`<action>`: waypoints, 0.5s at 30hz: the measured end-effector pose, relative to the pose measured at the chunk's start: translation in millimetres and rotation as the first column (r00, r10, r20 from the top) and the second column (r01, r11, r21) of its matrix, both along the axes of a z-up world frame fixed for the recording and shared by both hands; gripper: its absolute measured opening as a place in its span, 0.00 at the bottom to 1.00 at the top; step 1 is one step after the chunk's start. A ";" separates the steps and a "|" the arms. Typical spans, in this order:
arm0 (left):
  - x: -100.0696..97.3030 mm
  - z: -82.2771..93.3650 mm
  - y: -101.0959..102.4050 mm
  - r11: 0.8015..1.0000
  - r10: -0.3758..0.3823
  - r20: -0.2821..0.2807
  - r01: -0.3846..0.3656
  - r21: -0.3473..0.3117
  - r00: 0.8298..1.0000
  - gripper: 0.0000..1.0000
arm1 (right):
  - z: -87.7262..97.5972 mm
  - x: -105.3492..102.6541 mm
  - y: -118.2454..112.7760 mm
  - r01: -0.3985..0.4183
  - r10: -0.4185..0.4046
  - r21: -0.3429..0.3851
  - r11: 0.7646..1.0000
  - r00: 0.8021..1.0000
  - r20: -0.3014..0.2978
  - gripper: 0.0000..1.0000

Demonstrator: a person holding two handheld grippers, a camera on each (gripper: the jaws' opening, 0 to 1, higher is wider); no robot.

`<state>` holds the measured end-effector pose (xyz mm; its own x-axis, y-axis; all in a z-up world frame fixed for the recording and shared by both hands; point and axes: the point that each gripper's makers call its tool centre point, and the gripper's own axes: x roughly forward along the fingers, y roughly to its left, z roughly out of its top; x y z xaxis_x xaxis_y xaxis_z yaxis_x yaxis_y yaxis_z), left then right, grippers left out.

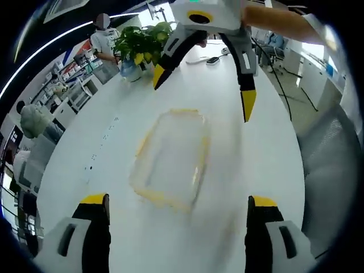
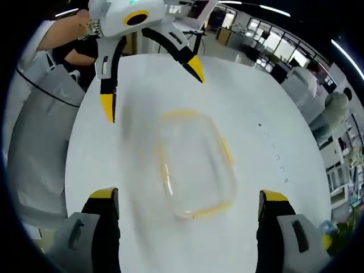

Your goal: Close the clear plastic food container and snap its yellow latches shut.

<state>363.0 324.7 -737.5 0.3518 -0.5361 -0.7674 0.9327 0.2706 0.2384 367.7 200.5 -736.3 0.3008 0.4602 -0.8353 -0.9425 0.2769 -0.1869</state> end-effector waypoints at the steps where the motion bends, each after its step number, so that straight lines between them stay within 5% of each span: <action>1: -3.3 1.5 1.5 1.000 0.007 -0.002 -0.007 -0.017 1.000 0.99 | 1.6 -4.8 1.9 0.003 -0.003 0.003 1.000 1.000 0.000 1.00; 15: -47.0 13.7 43.9 0.979 0.142 0.028 -0.137 -0.151 0.989 0.99 | 6.1 -41.6 7.7 0.058 -0.059 0.031 0.998 0.998 0.027 0.99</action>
